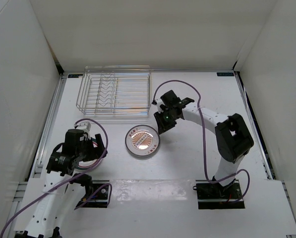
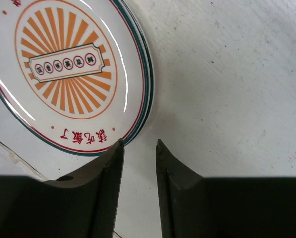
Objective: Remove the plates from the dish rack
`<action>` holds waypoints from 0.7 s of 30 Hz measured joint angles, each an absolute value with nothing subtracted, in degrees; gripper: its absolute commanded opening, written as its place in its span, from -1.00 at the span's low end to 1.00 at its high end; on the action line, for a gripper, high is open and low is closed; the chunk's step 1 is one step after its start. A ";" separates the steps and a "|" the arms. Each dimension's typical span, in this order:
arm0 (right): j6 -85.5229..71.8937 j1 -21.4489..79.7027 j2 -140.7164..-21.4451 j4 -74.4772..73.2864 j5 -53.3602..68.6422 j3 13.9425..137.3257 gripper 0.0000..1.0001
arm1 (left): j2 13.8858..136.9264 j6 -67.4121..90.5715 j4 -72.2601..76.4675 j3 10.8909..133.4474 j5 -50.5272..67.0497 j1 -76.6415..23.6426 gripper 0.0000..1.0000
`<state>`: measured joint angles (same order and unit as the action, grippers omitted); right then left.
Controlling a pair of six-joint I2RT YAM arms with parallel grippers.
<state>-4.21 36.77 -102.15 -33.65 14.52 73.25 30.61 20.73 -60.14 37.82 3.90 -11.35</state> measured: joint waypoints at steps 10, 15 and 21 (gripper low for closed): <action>-2.07 36.73 -92.20 -33.63 3.03 67.88 0.81 | 28.45 17.63 -56.18 35.09 3.88 -11.35 1.00; -3.79 36.60 -78.76 -33.21 -11.31 65.93 0.81 | 25.50 15.44 -53.60 32.25 1.17 -11.35 1.00; -2.20 36.34 -66.17 -37.01 -20.99 63.02 0.81 | 25.52 13.78 -51.88 31.20 -0.75 -11.35 1.00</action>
<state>-2.20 36.34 -66.17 -37.01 -20.99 63.02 25.52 13.78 -51.88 31.20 -0.75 -11.35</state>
